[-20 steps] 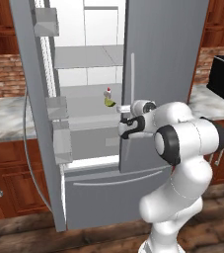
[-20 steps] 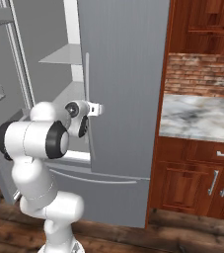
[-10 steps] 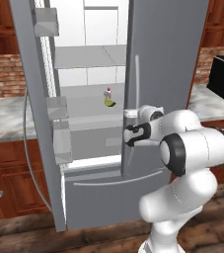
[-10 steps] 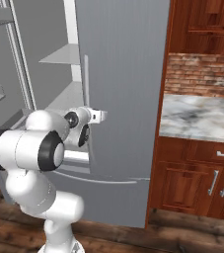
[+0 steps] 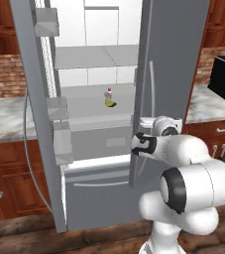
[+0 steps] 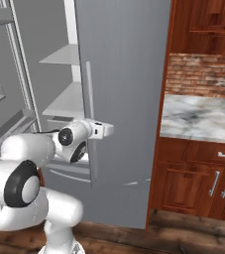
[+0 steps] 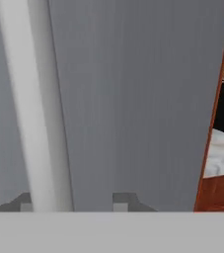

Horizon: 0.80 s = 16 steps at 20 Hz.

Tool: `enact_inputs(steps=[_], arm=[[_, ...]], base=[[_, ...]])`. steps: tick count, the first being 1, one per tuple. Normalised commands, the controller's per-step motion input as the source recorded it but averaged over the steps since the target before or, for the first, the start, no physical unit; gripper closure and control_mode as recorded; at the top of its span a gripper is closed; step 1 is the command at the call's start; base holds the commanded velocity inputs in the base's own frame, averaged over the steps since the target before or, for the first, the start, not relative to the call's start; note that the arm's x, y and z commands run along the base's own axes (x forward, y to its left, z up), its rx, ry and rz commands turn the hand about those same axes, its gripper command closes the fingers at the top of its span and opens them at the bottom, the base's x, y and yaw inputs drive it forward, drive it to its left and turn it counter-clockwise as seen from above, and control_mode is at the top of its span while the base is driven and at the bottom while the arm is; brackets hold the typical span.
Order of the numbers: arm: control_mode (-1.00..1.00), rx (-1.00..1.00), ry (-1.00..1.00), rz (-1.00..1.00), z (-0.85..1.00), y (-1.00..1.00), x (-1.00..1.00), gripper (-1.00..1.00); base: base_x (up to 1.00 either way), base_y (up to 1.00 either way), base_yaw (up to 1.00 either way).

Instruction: Take the lemon wedge from the fridge and place it on the plate with fish on the dining counter.

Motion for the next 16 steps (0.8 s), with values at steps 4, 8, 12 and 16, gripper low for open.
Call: enact_inputs(steps=[4, 8, 12, 16], arm=[[-1.0, 0.04, 0.0, -0.22, 0.11, -1.0, -0.81, 1.0], [-1.0, 0.09, 0.02, -0.25, 0.02, -1.0, -0.86, 1.0], [-1.0, 0.12, 0.05, -0.26, 0.03, -1.0, -0.86, 1.0], [-1.0, 0.14, 0.06, -0.25, 0.11, -1.0, -0.88, 1.0]], base=[[0.0, 0.0, 0.0], [0.0, 0.0, 0.0], [0.0, 0.0, 0.0], [0.0, 0.0, 0.0]])
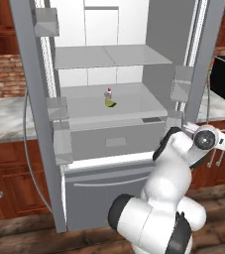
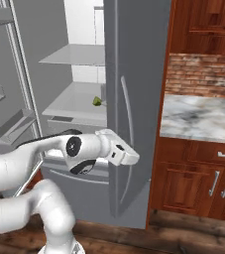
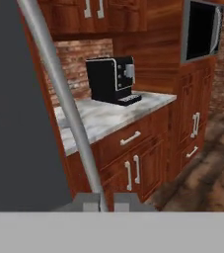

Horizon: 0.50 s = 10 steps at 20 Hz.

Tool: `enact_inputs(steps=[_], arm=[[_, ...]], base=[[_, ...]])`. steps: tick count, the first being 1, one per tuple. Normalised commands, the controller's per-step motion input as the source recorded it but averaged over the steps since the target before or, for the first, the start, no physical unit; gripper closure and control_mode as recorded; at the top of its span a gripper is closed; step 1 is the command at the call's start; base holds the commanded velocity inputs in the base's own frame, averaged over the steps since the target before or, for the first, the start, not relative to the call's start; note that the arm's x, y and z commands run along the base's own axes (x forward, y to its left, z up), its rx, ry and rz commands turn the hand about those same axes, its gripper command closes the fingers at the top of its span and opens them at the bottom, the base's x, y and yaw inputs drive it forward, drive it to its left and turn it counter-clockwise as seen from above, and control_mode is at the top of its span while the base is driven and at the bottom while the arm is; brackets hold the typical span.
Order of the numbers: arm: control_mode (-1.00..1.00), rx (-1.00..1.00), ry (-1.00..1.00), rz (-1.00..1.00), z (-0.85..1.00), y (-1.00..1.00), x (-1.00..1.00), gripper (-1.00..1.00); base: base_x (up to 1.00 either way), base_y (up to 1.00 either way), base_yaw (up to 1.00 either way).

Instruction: Take the lemon wedge from the fridge and place it on the plate with fish on the dining counter.

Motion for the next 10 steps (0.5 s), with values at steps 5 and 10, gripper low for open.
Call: enact_inputs(steps=[5, 10], arm=[[-1.0, 0.07, -0.03, -0.04, 0.48, 0.19, -0.98, -1.0], [-1.0, 0.06, -0.2, -0.01, 0.57, 1.0, -0.65, -1.0]], base=[[0.0, 0.0, 0.0], [0.0, 0.0, 0.0]])
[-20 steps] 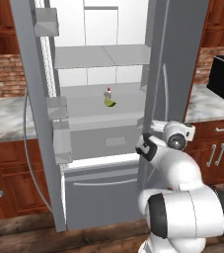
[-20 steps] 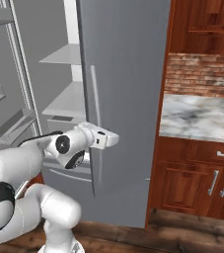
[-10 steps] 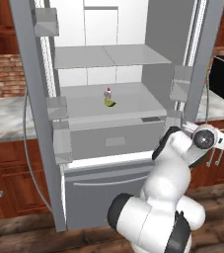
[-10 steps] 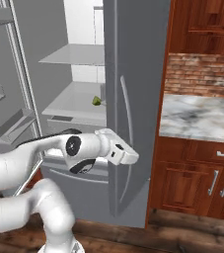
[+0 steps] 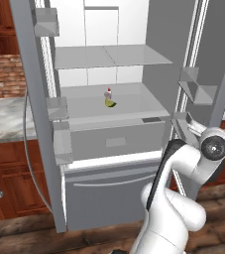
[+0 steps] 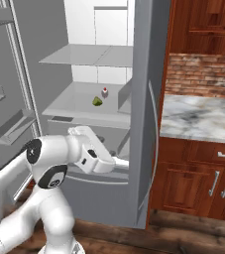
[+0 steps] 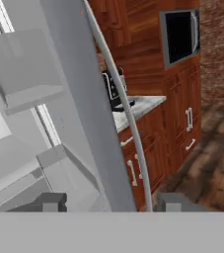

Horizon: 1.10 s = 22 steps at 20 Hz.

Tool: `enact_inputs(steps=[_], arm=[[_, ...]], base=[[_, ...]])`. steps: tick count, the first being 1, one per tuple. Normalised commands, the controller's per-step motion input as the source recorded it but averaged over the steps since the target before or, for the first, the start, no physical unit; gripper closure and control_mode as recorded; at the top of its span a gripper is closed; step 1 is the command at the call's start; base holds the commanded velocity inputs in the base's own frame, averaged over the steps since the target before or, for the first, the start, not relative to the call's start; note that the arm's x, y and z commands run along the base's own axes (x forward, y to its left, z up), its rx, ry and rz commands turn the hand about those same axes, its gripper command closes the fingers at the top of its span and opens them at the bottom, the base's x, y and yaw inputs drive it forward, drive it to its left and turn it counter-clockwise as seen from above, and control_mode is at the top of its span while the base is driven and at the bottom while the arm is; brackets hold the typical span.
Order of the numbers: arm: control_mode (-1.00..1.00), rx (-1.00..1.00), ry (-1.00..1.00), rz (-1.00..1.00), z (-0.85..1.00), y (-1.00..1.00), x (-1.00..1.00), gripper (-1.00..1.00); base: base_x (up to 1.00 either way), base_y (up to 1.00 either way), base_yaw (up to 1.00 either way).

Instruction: Take the lemon wedge from the fridge and place it on the plate with fish on the dining counter.

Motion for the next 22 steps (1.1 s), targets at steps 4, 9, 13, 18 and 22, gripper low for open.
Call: enact_inputs(steps=[4, 9, 13, 18, 22], arm=[[-1.0, 0.01, -0.18, -0.05, 0.46, 0.97, -0.06, -1.0], [-1.0, 0.0, -0.04, -0.2, 0.22, 0.55, 0.68, -1.0], [-1.0, 0.0, 0.0, -0.31, 0.03, 0.47, 0.91, -1.0], [-1.0, -0.01, 0.06, -0.14, -0.05, 0.07, 0.8, -1.0], [-1.0, 0.0, 0.04, -0.07, -0.01, 0.0, 0.78, -1.0]], base=[[0.0, 0.0, 0.0], [0.0, 0.0, 0.0], [0.0, 0.0, 0.0], [0.0, 0.0, 0.0], [0.0, 0.0, 0.0]])
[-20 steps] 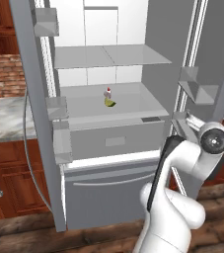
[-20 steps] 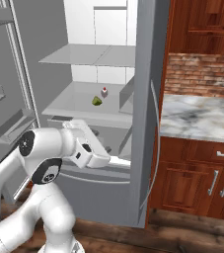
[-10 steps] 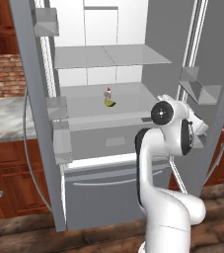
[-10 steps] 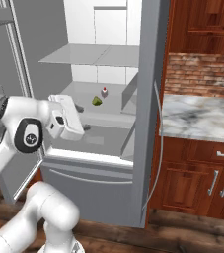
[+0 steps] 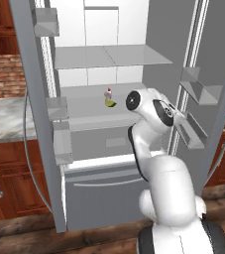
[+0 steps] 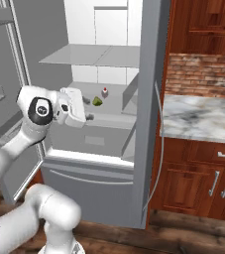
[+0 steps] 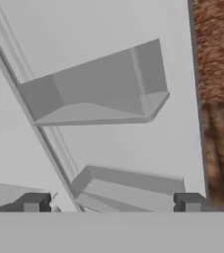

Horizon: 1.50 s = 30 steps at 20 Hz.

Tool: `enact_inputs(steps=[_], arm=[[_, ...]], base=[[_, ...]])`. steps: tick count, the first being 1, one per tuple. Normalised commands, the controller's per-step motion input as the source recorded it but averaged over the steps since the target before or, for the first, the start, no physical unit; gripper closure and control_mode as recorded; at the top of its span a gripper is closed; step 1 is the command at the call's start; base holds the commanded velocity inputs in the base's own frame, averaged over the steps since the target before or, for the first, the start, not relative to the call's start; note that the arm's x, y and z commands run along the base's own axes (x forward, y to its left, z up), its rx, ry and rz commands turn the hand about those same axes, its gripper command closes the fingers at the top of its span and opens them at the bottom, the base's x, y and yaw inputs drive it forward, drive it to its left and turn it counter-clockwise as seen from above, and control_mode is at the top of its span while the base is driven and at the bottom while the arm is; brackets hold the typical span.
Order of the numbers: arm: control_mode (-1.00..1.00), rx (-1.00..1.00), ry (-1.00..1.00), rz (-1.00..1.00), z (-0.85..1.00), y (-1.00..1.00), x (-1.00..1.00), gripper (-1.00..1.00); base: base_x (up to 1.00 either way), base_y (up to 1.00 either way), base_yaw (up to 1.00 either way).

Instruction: Take the lemon wedge from the fridge and place it on the plate with fish on the dining counter.

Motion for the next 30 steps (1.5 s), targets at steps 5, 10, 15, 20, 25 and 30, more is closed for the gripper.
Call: enact_inputs(steps=[5, 10, 15, 20, 25, 30], arm=[[-1.0, 0.0, 0.06, -0.05, 0.0, -0.16, 0.9, -1.0], [-1.0, 0.0, 0.02, -0.07, 0.0, -0.51, 0.55, -1.0], [-1.0, 0.0, 0.03, -0.11, -0.01, -0.52, 0.47, -1.0], [-1.0, 0.0, 0.06, -0.11, -0.01, -0.33, 0.52, -1.0], [-1.0, 0.0, 0.07, -0.09, 0.0, -0.37, 0.49, -1.0], [-1.0, 0.0, 0.03, -0.1, 0.0, -0.76, 0.05, -1.0]], base=[[0.0, 0.0, 0.0], [0.0, 0.0, 0.0], [0.0, 0.0, 0.0], [0.0, 0.0, 0.0], [0.0, 0.0, 0.0], [0.0, 0.0, 0.0]])
